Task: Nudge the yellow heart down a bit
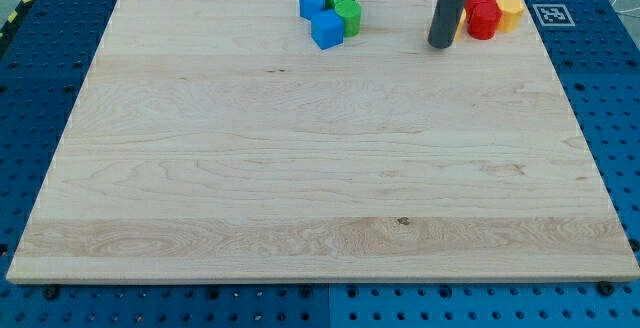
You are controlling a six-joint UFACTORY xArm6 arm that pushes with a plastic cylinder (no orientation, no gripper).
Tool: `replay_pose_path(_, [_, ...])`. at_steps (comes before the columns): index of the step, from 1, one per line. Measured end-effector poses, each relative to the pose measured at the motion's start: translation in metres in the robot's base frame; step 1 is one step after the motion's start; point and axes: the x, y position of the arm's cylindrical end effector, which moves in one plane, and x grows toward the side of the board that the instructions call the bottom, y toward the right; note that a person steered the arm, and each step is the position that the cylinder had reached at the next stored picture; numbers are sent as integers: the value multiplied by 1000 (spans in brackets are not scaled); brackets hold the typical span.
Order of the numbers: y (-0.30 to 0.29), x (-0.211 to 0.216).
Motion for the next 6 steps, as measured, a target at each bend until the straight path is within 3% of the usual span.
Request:
replay_pose_path(3, [-38,-35])
replay_pose_path(5, [-10,-74])
replay_pose_path(6, [3,-75])
